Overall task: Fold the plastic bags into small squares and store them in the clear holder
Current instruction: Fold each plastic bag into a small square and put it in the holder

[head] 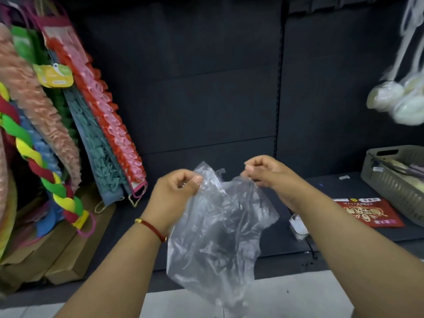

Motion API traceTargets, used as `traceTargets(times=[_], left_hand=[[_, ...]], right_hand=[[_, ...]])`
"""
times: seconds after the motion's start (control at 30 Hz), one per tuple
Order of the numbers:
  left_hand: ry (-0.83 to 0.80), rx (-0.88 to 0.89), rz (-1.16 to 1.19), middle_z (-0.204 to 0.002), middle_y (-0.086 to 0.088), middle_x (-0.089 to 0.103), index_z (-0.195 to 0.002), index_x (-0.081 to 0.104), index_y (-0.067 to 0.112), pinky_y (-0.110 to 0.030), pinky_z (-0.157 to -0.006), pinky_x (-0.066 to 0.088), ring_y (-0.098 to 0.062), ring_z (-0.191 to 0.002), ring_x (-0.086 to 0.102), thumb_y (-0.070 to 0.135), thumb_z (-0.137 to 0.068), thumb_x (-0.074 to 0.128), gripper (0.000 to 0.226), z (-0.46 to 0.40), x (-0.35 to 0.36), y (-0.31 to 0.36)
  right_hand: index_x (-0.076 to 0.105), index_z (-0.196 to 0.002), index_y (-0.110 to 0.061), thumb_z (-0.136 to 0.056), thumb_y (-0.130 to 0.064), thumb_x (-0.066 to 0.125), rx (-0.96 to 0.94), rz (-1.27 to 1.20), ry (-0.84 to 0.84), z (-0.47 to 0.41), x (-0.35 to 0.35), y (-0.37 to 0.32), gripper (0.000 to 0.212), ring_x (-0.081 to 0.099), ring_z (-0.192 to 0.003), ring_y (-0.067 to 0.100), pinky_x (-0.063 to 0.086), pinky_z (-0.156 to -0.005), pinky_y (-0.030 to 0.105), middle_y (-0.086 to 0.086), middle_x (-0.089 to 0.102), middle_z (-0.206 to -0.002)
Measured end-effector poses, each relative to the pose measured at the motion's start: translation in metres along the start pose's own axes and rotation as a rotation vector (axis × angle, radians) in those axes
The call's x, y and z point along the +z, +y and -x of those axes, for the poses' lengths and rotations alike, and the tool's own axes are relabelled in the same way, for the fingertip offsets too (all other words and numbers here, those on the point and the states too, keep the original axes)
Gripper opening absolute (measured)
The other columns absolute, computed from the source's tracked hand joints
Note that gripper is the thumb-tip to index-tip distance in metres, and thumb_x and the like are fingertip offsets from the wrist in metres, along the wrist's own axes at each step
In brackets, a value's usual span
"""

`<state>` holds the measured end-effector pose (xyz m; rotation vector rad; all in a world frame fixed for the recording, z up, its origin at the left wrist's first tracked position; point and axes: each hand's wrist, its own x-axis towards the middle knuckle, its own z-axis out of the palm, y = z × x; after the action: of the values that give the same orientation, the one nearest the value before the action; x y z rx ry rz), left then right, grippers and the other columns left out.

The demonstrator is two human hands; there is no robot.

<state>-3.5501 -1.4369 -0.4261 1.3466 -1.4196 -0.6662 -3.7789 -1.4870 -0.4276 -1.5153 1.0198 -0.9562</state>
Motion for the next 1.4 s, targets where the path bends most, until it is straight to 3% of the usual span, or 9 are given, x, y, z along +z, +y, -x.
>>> traceTargets(times=[0.1,0.23,0.37,0.57,0.77,1.0,1.17,1.3,1.4], left_hand=[[0.021,-0.075,0.166,-0.073,-0.001,0.069,-0.074,0.069,0.019,-0.034,-0.069,0.052,-0.014,-0.067,0.063,0.017,-0.097,0.059,0.025,-0.003,-0.012,-0.005],[0.038,-0.134,0.295,-0.074,-0.003,0.069,-0.071,0.070,0.020,-0.037,-0.074,0.051,-0.016,-0.068,0.062,0.017,-0.100,0.053,0.033,-0.010,-0.017,-0.012],[0.113,-0.200,0.393,-0.067,-0.001,0.068,-0.075,0.065,0.013,-0.031,-0.066,0.052,-0.012,-0.060,0.063,0.017,-0.101,0.050,0.030,-0.015,-0.013,-0.015],[0.163,-0.319,0.573,-0.073,-0.005,0.071,-0.082,0.064,0.010,-0.032,-0.066,0.057,-0.017,-0.067,0.068,0.018,-0.100,0.052,0.024,-0.024,-0.008,-0.028],[0.109,-0.423,0.667,-0.091,-0.013,0.071,-0.090,0.065,0.007,-0.042,-0.081,0.056,-0.025,-0.083,0.068,0.019,-0.099,0.052,0.021,-0.026,-0.005,-0.035],[0.072,-0.522,0.727,-0.104,-0.017,0.070,-0.111,0.064,0.004,-0.041,-0.072,0.058,-0.027,-0.085,0.072,0.024,-0.101,0.048,0.027,-0.026,0.000,-0.043],[0.031,-0.581,0.728,-0.113,-0.019,0.069,-0.120,0.062,0.002,-0.046,-0.081,0.054,-0.031,-0.093,0.070,0.025,-0.101,0.047,0.033,-0.025,0.005,-0.048],[0.098,-0.560,0.676,-0.102,-0.016,0.071,-0.108,0.064,0.004,-0.042,-0.076,0.054,-0.028,-0.087,0.070,0.023,-0.102,0.047,0.026,-0.029,-0.002,-0.056],[0.201,-0.532,0.615,-0.085,-0.010,0.070,-0.090,0.062,0.008,-0.037,-0.068,0.054,-0.024,-0.074,0.068,0.019,-0.102,0.048,0.022,-0.032,-0.009,-0.066]], right_hand=[[0.062,-0.113,-0.015,-0.074,-0.050,0.077,0.088,-0.110,-0.100,0.000,-0.008,0.019,0.054,0.065,-0.099,0.019,0.049,-0.089,0.034,0.001,0.071,-0.104],[0.064,-0.108,-0.013,-0.067,-0.029,0.082,0.070,-0.182,-0.177,-0.002,-0.005,0.030,0.048,0.064,-0.091,0.018,0.048,-0.086,0.029,0.006,0.070,-0.098],[0.066,-0.093,-0.015,-0.060,-0.035,0.082,-0.008,-0.216,-0.181,-0.001,-0.007,0.031,0.042,0.063,-0.088,0.014,0.048,-0.082,0.026,0.003,0.070,-0.094],[0.063,-0.112,-0.024,-0.056,-0.031,0.082,-0.001,-0.206,-0.182,0.001,-0.011,0.037,0.059,0.057,-0.090,0.003,0.046,-0.083,0.022,-0.013,0.065,-0.103],[0.047,-0.130,-0.024,-0.087,-0.002,0.068,0.008,-0.172,-0.163,0.000,-0.004,0.038,0.053,0.060,-0.071,0.016,0.050,-0.070,0.028,-0.006,0.071,-0.106],[0.047,-0.127,-0.017,-0.080,0.003,0.074,0.013,-0.265,-0.183,0.002,0.002,0.040,0.057,0.068,-0.089,0.022,0.054,-0.082,0.032,0.002,0.068,-0.108],[0.056,-0.105,-0.015,-0.075,0.002,0.079,-0.049,-0.092,0.094,-0.003,0.010,0.042,0.042,0.064,-0.079,0.013,0.053,-0.079,0.025,-0.003,0.070,-0.084],[0.058,-0.105,-0.010,-0.084,0.003,0.068,-0.072,-0.425,0.309,-0.008,-0.003,0.040,0.027,0.067,-0.097,0.024,0.051,-0.098,0.041,0.007,0.070,-0.094],[0.057,-0.108,-0.013,-0.087,0.011,0.060,-0.118,-0.480,0.434,-0.011,-0.011,0.040,0.031,0.066,-0.109,0.024,0.048,-0.103,0.038,0.009,0.068,-0.107]])
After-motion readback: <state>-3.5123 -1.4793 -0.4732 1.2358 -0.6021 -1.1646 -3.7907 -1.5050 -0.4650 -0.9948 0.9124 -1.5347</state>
